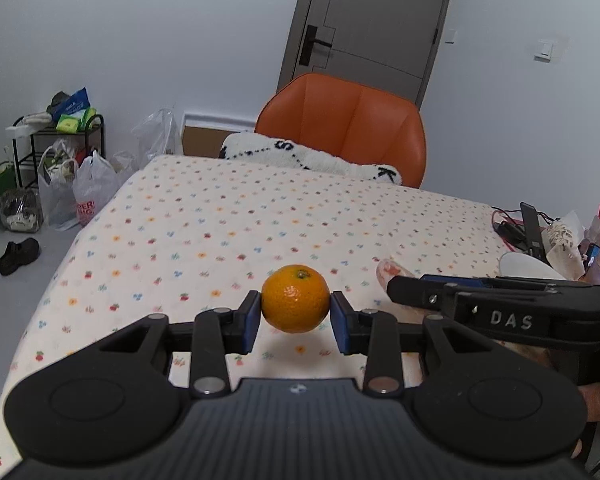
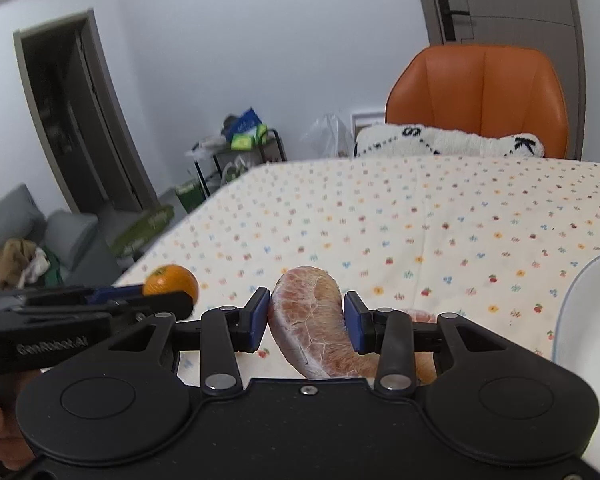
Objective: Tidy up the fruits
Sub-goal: 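Grasp the tangerine with the left tool while the right tool grasps a pink pomelo segment, then carry tangerine and pomelo segment onto the white plate and open both tools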
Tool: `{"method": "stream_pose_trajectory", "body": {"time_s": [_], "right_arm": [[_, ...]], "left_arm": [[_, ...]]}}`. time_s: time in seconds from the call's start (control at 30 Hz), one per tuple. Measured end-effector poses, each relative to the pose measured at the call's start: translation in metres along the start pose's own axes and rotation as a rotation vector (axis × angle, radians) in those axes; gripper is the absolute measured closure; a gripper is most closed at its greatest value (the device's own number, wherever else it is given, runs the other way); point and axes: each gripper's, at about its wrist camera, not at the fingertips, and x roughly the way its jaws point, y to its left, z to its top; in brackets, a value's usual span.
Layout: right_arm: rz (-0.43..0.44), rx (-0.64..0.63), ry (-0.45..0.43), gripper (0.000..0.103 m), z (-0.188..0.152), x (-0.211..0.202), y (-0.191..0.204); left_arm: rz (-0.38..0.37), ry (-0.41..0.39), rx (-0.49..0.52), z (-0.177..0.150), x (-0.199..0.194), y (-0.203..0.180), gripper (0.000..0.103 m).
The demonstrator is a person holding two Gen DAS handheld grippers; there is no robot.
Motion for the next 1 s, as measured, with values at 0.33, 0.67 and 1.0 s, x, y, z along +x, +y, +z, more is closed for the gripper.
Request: {"method": "stream_pose_trajectory", "body": {"time_s": [0.33, 0.67, 1.0], "right_arm": [[-0.013, 0.016, -0.075, 0.065, 0.008, -0.031, -0.012], [-0.048, 0.051, -0.116, 0.065, 0.005, -0.054, -0.036], [-0.118, 0.094, -0.137, 0.065, -0.007, -0.078, -0.065]], "left_arm": [[-0.025, -0.016, 0.051, 0.009, -0.005, -0.031, 0.068], [-0.058, -0.018, 0.086, 0.011, -0.002, -0.059, 0.068], [-0.114, -0.010, 0.116, 0.006, 0.007, -0.091, 0.068]]}}
